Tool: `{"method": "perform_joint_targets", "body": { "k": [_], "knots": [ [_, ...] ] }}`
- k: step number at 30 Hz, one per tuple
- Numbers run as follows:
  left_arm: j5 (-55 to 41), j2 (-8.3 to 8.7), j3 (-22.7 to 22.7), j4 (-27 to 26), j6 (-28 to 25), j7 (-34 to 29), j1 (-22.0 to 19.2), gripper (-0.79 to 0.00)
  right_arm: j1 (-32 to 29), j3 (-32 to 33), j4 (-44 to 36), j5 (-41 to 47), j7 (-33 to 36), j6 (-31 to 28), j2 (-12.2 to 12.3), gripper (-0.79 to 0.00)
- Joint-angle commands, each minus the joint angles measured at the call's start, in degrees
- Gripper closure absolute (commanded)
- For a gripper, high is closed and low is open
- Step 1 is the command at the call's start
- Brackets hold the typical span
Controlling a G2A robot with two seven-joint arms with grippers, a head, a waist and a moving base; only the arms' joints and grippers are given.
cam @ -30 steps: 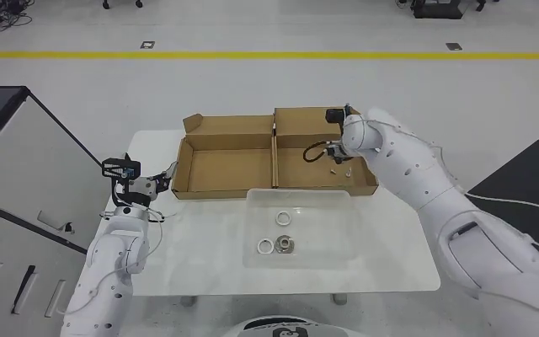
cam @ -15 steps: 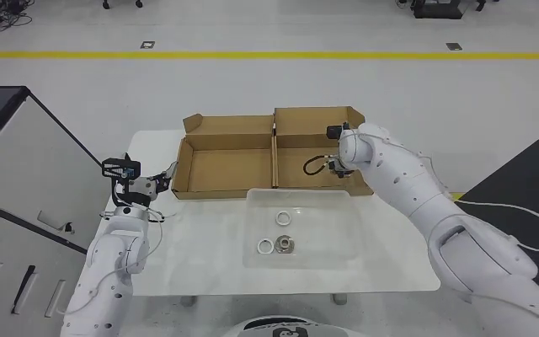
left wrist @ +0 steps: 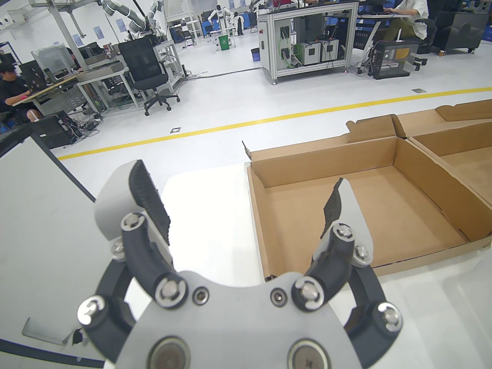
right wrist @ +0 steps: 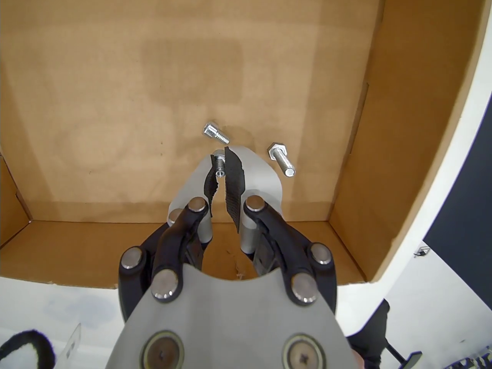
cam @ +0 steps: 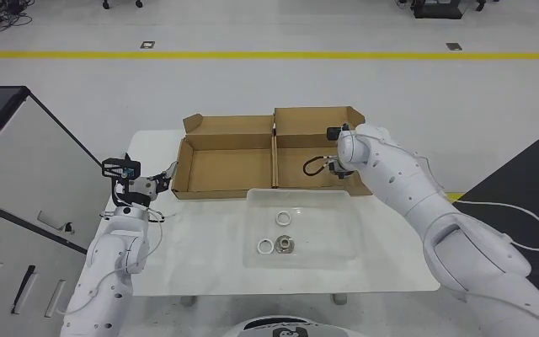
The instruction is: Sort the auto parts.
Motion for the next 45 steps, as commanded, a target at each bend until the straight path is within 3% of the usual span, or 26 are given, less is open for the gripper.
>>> {"method": "perform_joint_targets", "body": {
  "k": [1,10,11,12,14,23,32,45],
  "knots": [
    [0.0,0.0,0.0,0.0,0.0,0.0,0.0,-0.785,0.01,0.3,0.16,0.08,-0.17,-0.09,-0.08,-0.283],
    [0.0,0.0,0.0,0.0,0.0,0.0,0.0,-0.785,-0.02,3.01,-0.53,0.91,-1.93,-0.71,-0.02,-0.403],
    [0.0,0.0,0.0,0.0,0.0,0.0,0.0,-0.785,0.03,3.67,-1.19,1.43,-2.22,-0.81,0.05,-0.57],
    [0.0,0.0,0.0,0.0,0.0,0.0,0.0,-0.785,0.0,4.25,-1.7,1.67,-2.47,-0.82,0.17,-0.674],
    [0.0,0.0,0.0,0.0,0.0,0.0,0.0,-0.785,0.01,5.65,-3.49,2.29,-3.05,-1.0,0.46,-0.785],
    [0.0,0.0,0.0,0.0,0.0,0.0,0.0,-0.785,-2.56,14.72,-15.48,4.86,-2.72,0.12,3.12,-0.785],
    [0.0,0.0,0.0,0.0,0.0,0.0,0.0,-0.785,-10.31,28.65,-31.65,11.44,1.53,-0.17,6.73,-0.785],
    [0.0,0.0,0.0,0.0,0.0,0.0,0.0,-0.785,-23.81,50.88,-49.46,31.92,11.07,-1.35,10.27,-0.785]
  ]
}}
